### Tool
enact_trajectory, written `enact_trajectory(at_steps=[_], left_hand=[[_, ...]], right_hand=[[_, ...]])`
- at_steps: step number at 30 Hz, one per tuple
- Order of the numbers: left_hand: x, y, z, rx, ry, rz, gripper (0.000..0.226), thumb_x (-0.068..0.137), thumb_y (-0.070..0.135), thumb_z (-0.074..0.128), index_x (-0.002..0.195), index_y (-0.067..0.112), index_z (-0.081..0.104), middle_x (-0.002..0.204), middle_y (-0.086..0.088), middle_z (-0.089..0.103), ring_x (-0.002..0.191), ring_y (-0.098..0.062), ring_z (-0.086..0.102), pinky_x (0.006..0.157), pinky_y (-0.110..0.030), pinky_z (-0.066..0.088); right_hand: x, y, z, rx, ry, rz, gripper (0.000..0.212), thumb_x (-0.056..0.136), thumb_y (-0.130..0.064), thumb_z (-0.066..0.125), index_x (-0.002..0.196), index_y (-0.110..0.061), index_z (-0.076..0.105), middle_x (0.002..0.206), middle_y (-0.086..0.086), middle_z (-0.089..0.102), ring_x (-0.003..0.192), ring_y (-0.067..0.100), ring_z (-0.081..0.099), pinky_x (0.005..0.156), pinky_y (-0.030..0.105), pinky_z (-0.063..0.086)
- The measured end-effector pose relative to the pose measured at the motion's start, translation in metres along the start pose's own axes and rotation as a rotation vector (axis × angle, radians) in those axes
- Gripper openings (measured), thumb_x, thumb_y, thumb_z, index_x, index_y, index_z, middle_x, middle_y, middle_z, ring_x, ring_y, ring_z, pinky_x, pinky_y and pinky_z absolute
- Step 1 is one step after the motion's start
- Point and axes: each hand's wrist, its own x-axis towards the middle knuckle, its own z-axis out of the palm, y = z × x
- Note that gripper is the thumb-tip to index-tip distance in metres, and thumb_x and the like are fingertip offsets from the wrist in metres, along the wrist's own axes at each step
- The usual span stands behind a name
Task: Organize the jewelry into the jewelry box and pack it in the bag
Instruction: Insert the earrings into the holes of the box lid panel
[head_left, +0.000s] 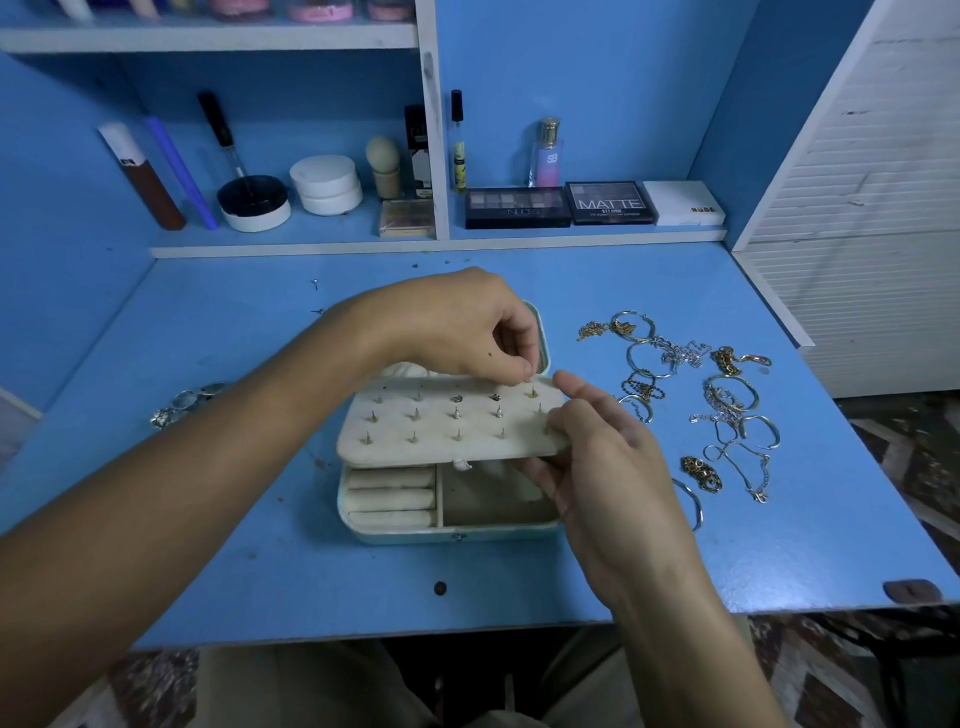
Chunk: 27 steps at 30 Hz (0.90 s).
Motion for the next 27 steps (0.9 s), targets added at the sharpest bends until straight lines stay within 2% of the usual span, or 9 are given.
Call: enact_trajectory(at_steps=[3,10,14,17,21,27], left_hand=[[0.0,0.002,0.002,-0.005,-0.005,-0.002,0.01,0.085,0.021,0.068,0.08,0.029,0.071,0.072,0.018,0.07,0.063,0.005,0.06,0.059,-0.007,0.042],[0.002,0.003,0.003,0.001,-0.036,-0.002,0.01,0.079,0.018,0.068,0.076,0.027,0.07,0.069,0.016,0.069,0.07,-0.004,0.064,0.079,-0.037,0.056],[0.004,0.003,0.003,0.011,-0.059,-0.001,0.01,0.074,0.018,0.067,0.073,0.028,0.069,0.068,0.015,0.069,0.071,-0.008,0.065,0.081,-0.044,0.056],[0.004,0.001,0.003,-0.014,-0.054,-0.004,0.011,0.078,0.019,0.069,0.074,0.029,0.07,0.069,0.016,0.069,0.071,-0.006,0.065,0.078,-0.038,0.056],[-0.002,-0.008,0.003,-0.077,0.006,-0.009,0.008,0.087,0.025,0.07,0.083,0.031,0.074,0.078,0.016,0.072,0.074,0.001,0.065,0.067,-0.013,0.047],[-0.022,-0.033,-0.002,-0.16,0.153,-0.036,0.006,0.089,0.022,0.071,0.09,0.026,0.077,0.085,0.015,0.074,0.076,0.004,0.064,0.068,-0.006,0.044]], right_hand=[[0.0,0.0,0.0,-0.005,0.001,-0.002,0.027,0.098,0.0,0.043,0.106,-0.015,0.064,0.079,-0.002,0.074,0.07,0.007,0.07,0.058,0.022,0.056],[-0.001,0.0,0.0,-0.021,0.001,-0.012,0.027,0.098,0.0,0.043,0.105,-0.016,0.064,0.078,-0.003,0.075,0.071,0.007,0.07,0.06,0.022,0.055],[-0.001,0.001,0.0,-0.023,0.014,-0.009,0.028,0.098,-0.002,0.044,0.109,-0.017,0.064,0.077,-0.005,0.074,0.069,0.005,0.069,0.059,0.02,0.055],[-0.001,0.001,0.0,-0.021,0.014,-0.004,0.028,0.098,-0.002,0.044,0.109,-0.018,0.064,0.078,-0.006,0.075,0.07,0.004,0.07,0.059,0.019,0.054],[-0.001,-0.001,0.002,-0.024,0.01,-0.007,0.026,0.098,-0.003,0.046,0.106,-0.019,0.065,0.077,-0.006,0.075,0.07,0.004,0.07,0.059,0.018,0.055],[-0.003,-0.006,0.004,-0.015,0.012,-0.009,0.019,0.098,-0.006,0.051,0.096,-0.015,0.067,0.077,-0.003,0.075,0.071,0.008,0.071,0.058,0.019,0.055]])
